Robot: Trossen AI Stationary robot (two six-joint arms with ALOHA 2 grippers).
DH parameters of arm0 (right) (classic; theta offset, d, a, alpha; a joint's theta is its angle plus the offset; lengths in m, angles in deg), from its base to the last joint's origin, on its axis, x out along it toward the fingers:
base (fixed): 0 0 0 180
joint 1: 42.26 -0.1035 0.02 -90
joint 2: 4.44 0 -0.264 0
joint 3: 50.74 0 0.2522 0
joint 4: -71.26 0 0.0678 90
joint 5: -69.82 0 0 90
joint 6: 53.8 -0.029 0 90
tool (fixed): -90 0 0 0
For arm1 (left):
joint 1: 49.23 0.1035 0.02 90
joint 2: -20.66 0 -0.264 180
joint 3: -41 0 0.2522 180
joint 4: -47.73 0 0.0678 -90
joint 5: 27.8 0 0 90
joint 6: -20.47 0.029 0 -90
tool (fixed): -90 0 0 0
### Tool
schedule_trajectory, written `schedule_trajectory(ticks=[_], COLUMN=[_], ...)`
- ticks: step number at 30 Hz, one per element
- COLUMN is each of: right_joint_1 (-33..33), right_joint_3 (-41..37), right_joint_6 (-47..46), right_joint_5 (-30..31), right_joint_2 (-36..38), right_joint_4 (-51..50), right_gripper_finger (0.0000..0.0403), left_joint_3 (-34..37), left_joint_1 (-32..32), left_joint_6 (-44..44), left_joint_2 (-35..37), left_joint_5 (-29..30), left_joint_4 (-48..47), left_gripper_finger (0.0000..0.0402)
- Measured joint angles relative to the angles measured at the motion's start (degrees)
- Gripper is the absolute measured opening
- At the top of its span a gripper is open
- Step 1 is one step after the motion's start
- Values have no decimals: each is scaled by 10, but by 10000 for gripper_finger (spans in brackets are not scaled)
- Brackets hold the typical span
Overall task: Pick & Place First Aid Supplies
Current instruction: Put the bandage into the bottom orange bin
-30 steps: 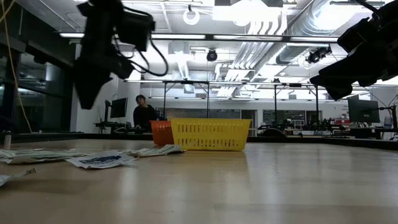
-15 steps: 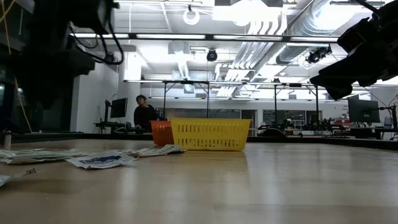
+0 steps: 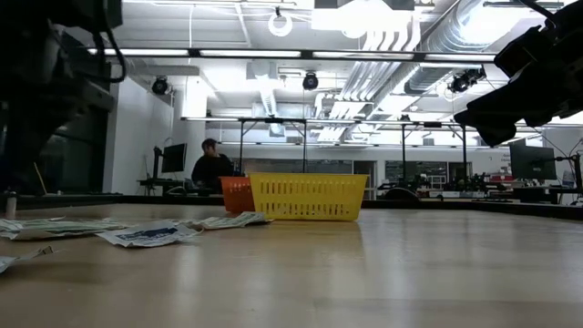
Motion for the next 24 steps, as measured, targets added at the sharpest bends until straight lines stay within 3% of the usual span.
schedule_trajectory(ticks=[7,12,24], right_joint_1=[0,0,0], right_joint_3=[0,0,0], right_joint_6=[0,0,0], right_joint_5=[0,0,0], right_joint_2=[0,0,0], right_joint_4=[0,0,0], right_gripper_finger=[139,139,139], left_joint_3=[53,77,134], left_joint_1=[-68,-106,-115], left_joint_6=[-114,-185,-200], left_joint_2=[0,-1,1], left_joint_5=[3,14,45], left_joint_4=[98,115,208], left_gripper_finger=[170,170,170])
